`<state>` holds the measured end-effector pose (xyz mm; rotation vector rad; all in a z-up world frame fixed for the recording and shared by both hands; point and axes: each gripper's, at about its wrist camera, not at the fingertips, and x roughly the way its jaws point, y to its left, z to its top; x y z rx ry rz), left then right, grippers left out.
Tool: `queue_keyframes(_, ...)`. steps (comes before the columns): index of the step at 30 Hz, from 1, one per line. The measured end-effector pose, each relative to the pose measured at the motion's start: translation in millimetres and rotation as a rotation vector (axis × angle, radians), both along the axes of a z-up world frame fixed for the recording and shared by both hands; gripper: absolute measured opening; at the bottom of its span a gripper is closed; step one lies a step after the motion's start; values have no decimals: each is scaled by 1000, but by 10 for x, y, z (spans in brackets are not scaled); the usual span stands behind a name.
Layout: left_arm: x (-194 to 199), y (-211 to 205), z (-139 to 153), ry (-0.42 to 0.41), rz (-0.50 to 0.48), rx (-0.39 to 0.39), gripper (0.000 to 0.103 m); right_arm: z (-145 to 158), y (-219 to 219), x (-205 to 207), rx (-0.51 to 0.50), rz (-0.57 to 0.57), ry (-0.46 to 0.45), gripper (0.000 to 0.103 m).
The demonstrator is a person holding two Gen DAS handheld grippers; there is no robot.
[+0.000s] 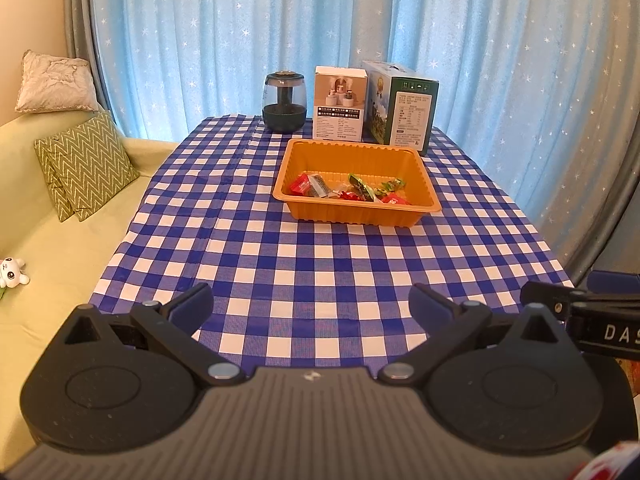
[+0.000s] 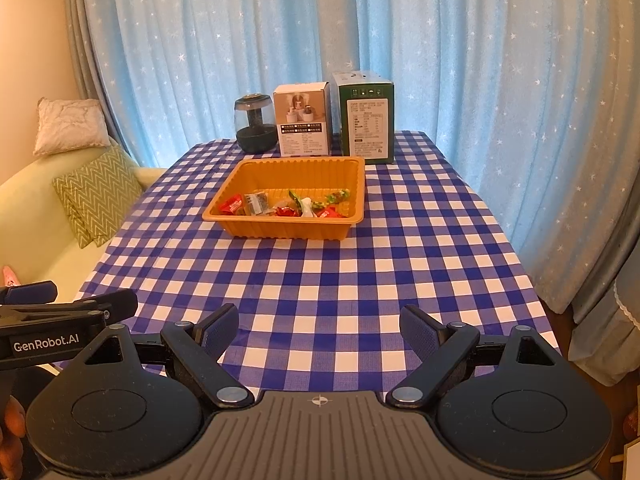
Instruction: Organize snacks
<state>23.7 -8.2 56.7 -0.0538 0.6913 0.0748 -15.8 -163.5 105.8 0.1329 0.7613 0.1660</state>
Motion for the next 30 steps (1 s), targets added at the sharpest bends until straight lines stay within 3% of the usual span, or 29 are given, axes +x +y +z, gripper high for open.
queue_keyframes(30, 12, -50, 19, 0, -3, 1, 103, 19, -25, 13, -6, 0, -8, 87)
